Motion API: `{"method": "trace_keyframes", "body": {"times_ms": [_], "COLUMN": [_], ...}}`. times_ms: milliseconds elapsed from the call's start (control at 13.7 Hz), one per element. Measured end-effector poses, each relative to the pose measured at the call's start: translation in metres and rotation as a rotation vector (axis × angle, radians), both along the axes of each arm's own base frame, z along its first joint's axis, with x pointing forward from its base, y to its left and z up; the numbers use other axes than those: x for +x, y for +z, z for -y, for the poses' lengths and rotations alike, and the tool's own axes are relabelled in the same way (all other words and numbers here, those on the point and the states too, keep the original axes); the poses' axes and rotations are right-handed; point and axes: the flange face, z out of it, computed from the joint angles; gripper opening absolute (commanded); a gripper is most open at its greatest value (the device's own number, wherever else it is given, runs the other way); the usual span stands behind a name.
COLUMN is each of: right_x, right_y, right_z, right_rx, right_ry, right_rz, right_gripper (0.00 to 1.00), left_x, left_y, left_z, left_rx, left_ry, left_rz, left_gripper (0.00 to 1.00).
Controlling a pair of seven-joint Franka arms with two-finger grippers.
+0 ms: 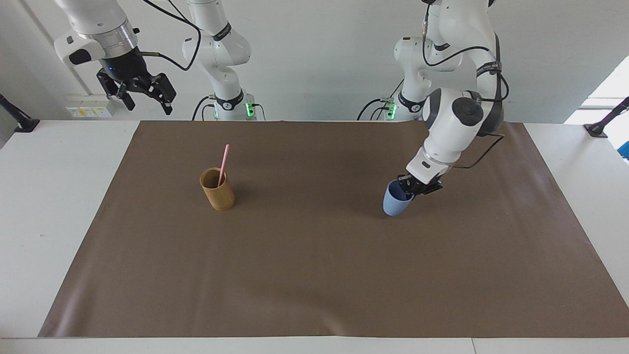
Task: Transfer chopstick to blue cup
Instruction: 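Carry the blue cup with the left gripper to the table center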
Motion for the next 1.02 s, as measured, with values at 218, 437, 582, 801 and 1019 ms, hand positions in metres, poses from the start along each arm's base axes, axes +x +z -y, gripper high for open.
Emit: {"method": "trace_keyframes", "body": {"times_ms": [218,437,582,801,1019], "right_x": [0.0,0.0,0.0,0.0,0.0], "right_y": [0.0,0.0,0.0,0.0,0.0], "right_z": [0.0,0.0,0.0,0.0,0.001], "right_rx": [0.0,0.0,0.0,0.0,0.0], "right_ry": [0.0,0.0,0.0,0.0,-0.001], "right_rz": [0.0,0.0,0.0,0.0,0.003], "right_gripper": [1.0,1.0,1.0,1.0,1.0], "left_x": [-0.041,-0.084,-0.1,-0.101,-0.1], "left_y": [0.003,-0.001,-0.008,-0.027,-0.034], "left_z": [0.085,0.147,0.17,0.183,0.182], "left_rx": [-0.002,0.004,0.001,-0.008,-0.002], "left_ry": [0.04,0.044,0.022,0.009,0.012], "left_rz": [-0.015,-0.034,-0.028,-0.01,-0.015], "left_gripper": [0.0,0.0,0.0,0.04,0.61]}}
